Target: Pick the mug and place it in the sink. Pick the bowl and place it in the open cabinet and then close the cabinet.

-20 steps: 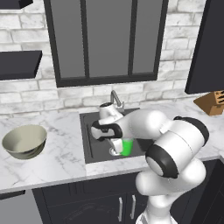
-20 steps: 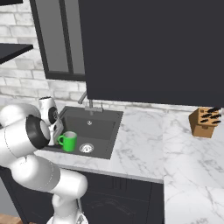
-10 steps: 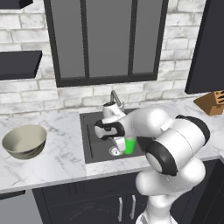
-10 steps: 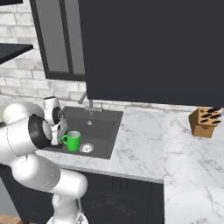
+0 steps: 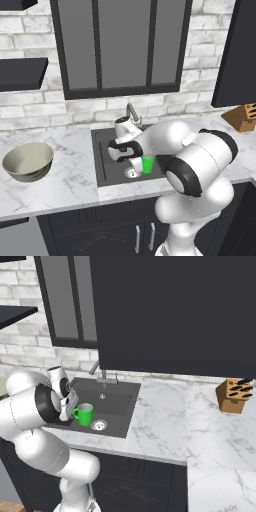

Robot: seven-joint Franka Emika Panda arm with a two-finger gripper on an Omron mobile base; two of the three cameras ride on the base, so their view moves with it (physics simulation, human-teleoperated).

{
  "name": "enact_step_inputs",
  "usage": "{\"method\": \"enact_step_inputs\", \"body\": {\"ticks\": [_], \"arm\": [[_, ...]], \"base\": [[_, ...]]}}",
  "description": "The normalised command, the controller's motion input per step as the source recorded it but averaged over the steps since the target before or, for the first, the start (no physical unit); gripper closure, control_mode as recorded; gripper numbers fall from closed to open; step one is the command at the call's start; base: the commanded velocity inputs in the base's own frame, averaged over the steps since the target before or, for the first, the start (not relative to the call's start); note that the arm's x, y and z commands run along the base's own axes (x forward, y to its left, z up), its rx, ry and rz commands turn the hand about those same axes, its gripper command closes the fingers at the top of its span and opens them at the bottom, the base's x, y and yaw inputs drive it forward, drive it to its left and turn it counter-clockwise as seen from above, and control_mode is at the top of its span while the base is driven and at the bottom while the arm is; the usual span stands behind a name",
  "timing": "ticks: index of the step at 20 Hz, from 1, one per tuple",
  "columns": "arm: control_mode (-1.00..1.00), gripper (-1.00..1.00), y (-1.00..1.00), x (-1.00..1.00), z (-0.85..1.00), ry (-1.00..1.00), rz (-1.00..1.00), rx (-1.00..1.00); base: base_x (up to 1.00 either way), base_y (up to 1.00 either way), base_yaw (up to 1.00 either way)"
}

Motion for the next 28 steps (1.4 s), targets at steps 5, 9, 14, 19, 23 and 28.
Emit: {"method": "enact_step_inputs", "body": {"ticks": [5,9,14,19,23,28], "arm": [[-1.00,1.00,-0.02,0.33,0.00,0.00,0.02,0.00],[-1.00,1.00,-0.04,0.36,0.00,0.01,0.04,0.00],[-1.00,1.00,0.00,0.24,-0.11,0.00,0.07,-0.02],[-1.00,1.00,0.00,0.19,-0.25,0.00,0.07,-0.05],[-1.00,1.00,-0.01,0.09,-0.17,0.00,0.05,-0.02],[-1.00,1.00,0.00,0.06,-0.15,0.00,0.04,0.00]], "base": [[0.00,0.00,0.00],[0.00,0.00,0.00],[0.00,0.00,0.00],[0.00,0.00,0.00],[0.00,0.00,0.00],[0.00,0.00,0.00]]}}
